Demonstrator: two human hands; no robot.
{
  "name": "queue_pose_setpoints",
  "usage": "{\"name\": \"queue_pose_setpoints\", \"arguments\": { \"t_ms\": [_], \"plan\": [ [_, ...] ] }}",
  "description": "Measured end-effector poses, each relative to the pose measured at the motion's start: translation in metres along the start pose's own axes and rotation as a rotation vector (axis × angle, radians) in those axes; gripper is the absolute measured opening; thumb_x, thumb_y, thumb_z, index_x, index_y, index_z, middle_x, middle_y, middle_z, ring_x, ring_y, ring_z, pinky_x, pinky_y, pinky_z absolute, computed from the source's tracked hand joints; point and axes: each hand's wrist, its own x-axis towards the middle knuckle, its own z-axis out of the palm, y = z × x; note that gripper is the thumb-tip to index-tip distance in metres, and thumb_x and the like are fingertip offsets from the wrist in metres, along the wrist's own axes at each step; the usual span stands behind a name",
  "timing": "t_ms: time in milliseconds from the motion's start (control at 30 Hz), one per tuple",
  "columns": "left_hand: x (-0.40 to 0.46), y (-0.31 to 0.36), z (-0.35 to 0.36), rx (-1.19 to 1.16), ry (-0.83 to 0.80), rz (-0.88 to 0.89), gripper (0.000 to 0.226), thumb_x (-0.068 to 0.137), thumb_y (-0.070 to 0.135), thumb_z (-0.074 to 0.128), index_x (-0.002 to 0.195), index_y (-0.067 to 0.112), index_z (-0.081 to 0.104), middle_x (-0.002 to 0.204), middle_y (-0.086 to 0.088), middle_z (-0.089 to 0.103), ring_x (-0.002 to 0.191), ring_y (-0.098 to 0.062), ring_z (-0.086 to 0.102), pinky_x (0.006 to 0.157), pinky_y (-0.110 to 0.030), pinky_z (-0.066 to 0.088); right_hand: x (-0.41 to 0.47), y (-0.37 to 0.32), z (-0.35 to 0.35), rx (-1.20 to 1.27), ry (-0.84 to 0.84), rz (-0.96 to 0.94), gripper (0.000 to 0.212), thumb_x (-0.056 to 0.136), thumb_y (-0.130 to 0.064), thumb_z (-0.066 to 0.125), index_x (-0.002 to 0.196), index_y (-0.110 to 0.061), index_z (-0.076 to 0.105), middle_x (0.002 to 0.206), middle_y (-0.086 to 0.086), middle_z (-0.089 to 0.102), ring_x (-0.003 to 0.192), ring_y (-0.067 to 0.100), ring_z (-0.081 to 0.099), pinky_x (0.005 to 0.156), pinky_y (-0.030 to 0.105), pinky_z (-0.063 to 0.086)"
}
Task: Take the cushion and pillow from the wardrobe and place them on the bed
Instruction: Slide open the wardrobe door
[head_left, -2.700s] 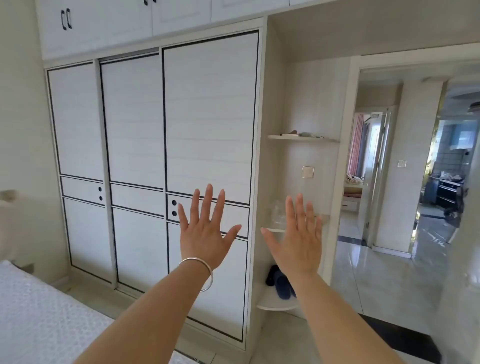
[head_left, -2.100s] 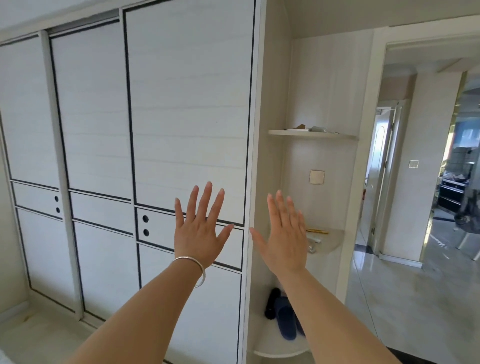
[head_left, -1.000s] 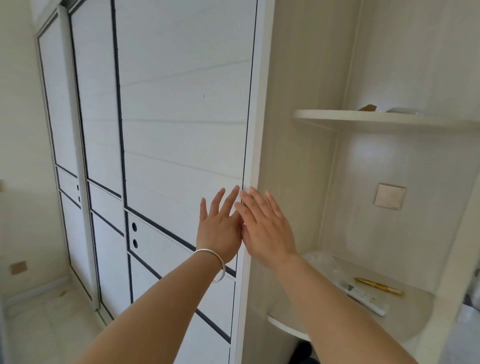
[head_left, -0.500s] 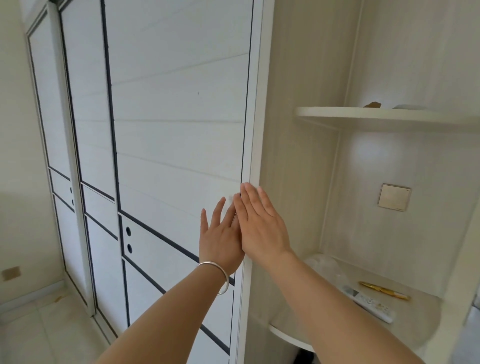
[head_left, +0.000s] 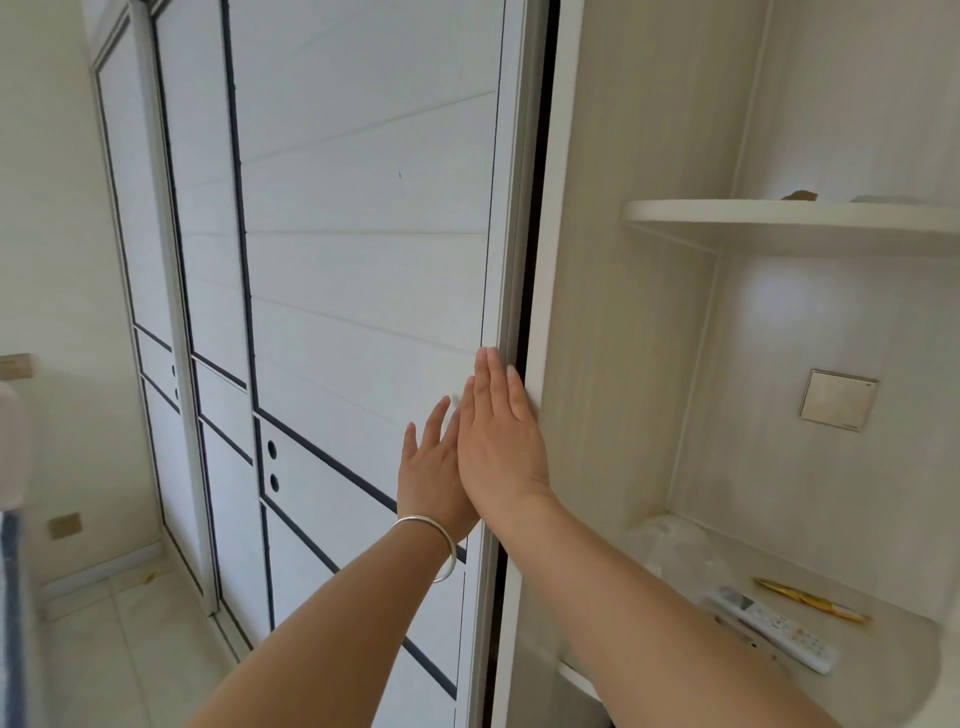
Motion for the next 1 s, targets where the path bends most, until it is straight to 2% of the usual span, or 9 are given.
{"name": "queue_pose_setpoints", "arguments": {
  "t_ms": [133,233,333,400,433,500,633,733,1000],
  "plan": [
    [0.006,-0.008,0.004,-0.156,0.070,-0.022,0.069,0.096,0.038,0.040,0.150,0.022,-0.001,0.160,0.007,0.002,0.147,-0.014,0.000,0.118,-0.032,0.018,0.011,-0.011,0.011,0.263,-0.010,0.025,0.056,0.100,-0.020,0.018,0.145,0.004,-0.006,0.155,0.017,-0.018,0.141,0.028,-0.022,0.115,0.041,-0.005],
    [0.010,-0.020,0.002,-0.233,0.121,-0.023,0.073,0.094,0.033,0.047,0.150,0.025,0.001,0.159,0.010,0.009,0.144,-0.010,0.012,0.107,-0.026,0.036,0.020,-0.024,0.018,0.494,0.015,0.127,0.061,0.100,-0.018,0.023,0.143,-0.001,-0.017,0.151,0.011,-0.030,0.140,0.025,-0.025,0.116,0.039,-0.002],
    [0.017,-0.030,0.006,-0.239,0.136,-0.014,0.082,0.094,0.033,0.048,0.147,0.027,-0.014,0.160,0.012,-0.008,0.143,-0.011,0.014,0.100,-0.025,0.041,0.033,-0.039,0.026,0.824,-0.026,0.401,0.063,0.101,-0.027,0.028,0.147,-0.008,-0.010,0.158,0.013,-0.008,0.145,0.029,0.003,0.117,0.036,0.019],
    [0.023,-0.037,0.013,-0.225,0.134,-0.030,0.086,0.094,0.031,0.050,0.147,0.022,-0.017,0.159,0.006,-0.015,0.145,-0.015,0.011,0.107,-0.027,0.037,0.040,-0.046,0.034,1.153,-0.167,0.558,0.064,0.099,-0.036,0.033,0.149,-0.015,0.000,0.156,0.008,0.017,0.137,0.026,0.033,0.105,0.035,0.040],
    [0.026,-0.041,0.017,-0.215,0.123,-0.035,0.087,0.094,0.030,0.051,0.147,0.020,-0.017,0.159,0.003,-0.017,0.146,-0.018,0.008,0.111,-0.030,0.034,0.042,-0.049,0.038,1.237,-0.226,0.581,0.063,0.098,-0.036,0.035,0.149,-0.017,0.004,0.153,0.007,0.026,0.132,0.026,0.042,0.100,0.036,0.045],
    [0.033,-0.051,0.024,-0.269,0.080,-0.058,0.090,0.093,0.029,0.054,0.148,0.019,-0.016,0.158,-0.001,-0.019,0.147,-0.021,0.003,0.116,-0.034,0.026,0.046,-0.056,0.046,1.220,-0.315,0.568,0.059,0.097,-0.037,0.039,0.147,-0.017,0.016,0.148,0.007,0.035,0.126,0.027,0.048,0.094,0.037,0.049],
    [0.049,-0.076,0.034,-0.410,0.024,-0.086,0.094,0.092,0.027,0.058,0.147,0.023,-0.018,0.158,0.000,-0.023,0.147,-0.022,-0.003,0.116,-0.033,0.014,0.065,-0.074,0.056,1.217,-0.353,0.572,0.050,0.094,-0.040,0.045,0.134,-0.012,0.035,0.129,0.009,0.053,0.107,0.025,0.060,0.078,0.028,0.052],
    [0.063,-0.101,0.042,-0.450,0.037,-0.088,0.093,0.091,0.028,0.058,0.147,0.026,-0.017,0.158,0.002,-0.022,0.147,-0.020,-0.001,0.115,-0.032,0.017,0.085,-0.091,0.059,1.238,-0.365,0.583,0.048,0.094,-0.040,0.045,0.132,-0.011,0.035,0.124,0.009,0.056,0.102,0.024,0.062,0.072,0.026,0.050],
    [0.097,-0.171,0.061,-0.539,0.050,-0.092,0.093,0.089,0.026,0.062,0.148,0.030,-0.010,0.159,0.006,-0.015,0.147,-0.020,0.010,0.113,-0.032,0.026,0.137,-0.147,0.073,1.219,-0.354,0.577,0.049,0.093,-0.041,0.046,0.130,-0.011,0.034,0.124,0.009,0.054,0.099,0.025,0.062,0.072,0.027,0.051]
  ]
}}
